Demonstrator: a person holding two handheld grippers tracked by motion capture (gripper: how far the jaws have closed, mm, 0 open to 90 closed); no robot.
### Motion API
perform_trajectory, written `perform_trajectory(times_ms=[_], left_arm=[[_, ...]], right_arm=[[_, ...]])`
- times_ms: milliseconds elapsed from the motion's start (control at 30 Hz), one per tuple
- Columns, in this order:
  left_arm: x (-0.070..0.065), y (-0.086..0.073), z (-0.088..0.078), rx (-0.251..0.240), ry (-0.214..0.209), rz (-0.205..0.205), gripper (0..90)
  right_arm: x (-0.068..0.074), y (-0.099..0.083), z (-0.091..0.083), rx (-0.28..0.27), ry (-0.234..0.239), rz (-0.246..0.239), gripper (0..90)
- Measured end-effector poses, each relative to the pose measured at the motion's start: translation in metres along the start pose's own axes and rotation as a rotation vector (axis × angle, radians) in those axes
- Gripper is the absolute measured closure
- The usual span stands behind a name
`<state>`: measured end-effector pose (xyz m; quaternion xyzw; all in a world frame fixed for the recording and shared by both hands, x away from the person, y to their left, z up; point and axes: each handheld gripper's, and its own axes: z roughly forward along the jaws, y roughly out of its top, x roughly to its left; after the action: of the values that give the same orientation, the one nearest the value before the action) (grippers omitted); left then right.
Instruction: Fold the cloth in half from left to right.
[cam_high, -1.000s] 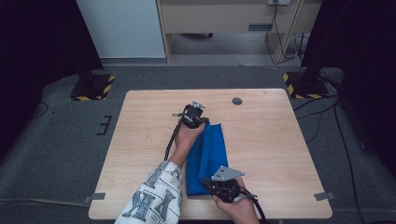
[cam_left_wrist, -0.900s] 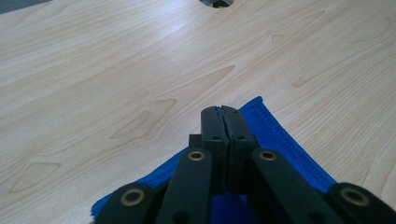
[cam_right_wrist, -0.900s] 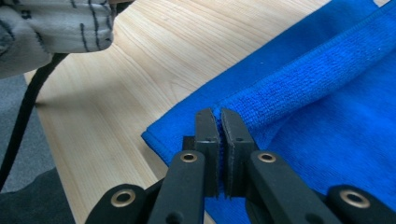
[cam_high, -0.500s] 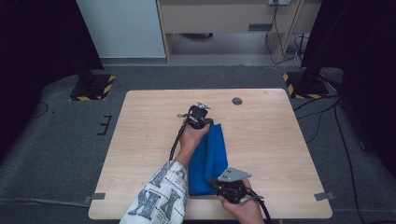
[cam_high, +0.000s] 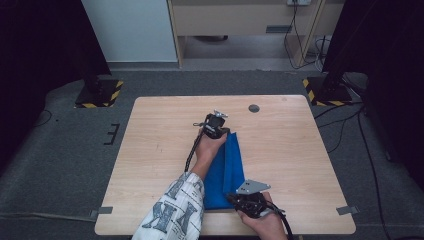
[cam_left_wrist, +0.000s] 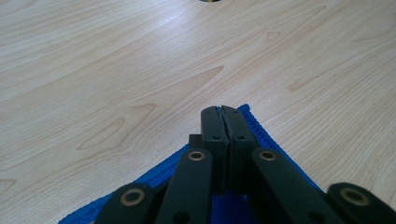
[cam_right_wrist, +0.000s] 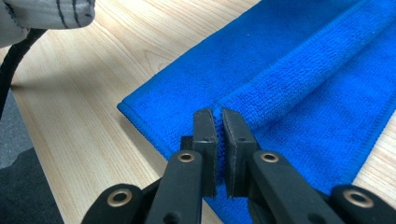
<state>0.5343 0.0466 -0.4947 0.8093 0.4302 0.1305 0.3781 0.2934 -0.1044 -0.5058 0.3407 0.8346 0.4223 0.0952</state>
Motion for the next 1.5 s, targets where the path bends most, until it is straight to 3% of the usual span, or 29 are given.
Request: perform_trajectory(times_ms=[567,633,700,767,900,933,1000,1200,1500], left_arm=[[-0.004,-0.002,0.004,0.02,-0.017,0.008,87.7],[-0.004,-0.001,0.003,0.015,-0.024,0.007,85.9],[-0.003,-0.001,0.003,0.01,-0.029,0.005,83.6],[-0.003,-0.001,0.001,-0.001,-0.037,0.004,75.8],[-0.002,0.0,-0.002,-0.016,-0.052,0.001,68.1],[-0.002,0.001,-0.004,-0.026,-0.056,0.001,66.6],[-0.002,0.001,-0.006,-0.035,-0.06,0.001,63.1],[-0.004,0.003,-0.012,-0.051,-0.053,0.006,47.1],[-0.004,0.001,-0.025,-0.063,-0.053,0.027,30.1]], right_arm=[[-0.004,-0.002,-0.003,0.026,0.018,0.003,81.7],[-0.006,-0.002,-0.004,0.03,0.0,0.023,68.7],[-0.007,-0.002,-0.004,0.037,-0.017,0.031,64.4],[-0.011,-0.003,-0.004,0.041,-0.026,0.042,51.9],[-0.012,-0.004,-0.004,0.052,-0.037,0.045,42.4],[-0.011,-0.004,-0.005,0.057,-0.047,0.042,35.1],[-0.012,-0.005,-0.005,0.06,-0.066,0.033,28.7],[-0.015,-0.006,-0.006,0.055,-0.079,0.029,15.0],[-0.025,-0.006,-0.003,0.039,-0.106,0.054,7.9]])
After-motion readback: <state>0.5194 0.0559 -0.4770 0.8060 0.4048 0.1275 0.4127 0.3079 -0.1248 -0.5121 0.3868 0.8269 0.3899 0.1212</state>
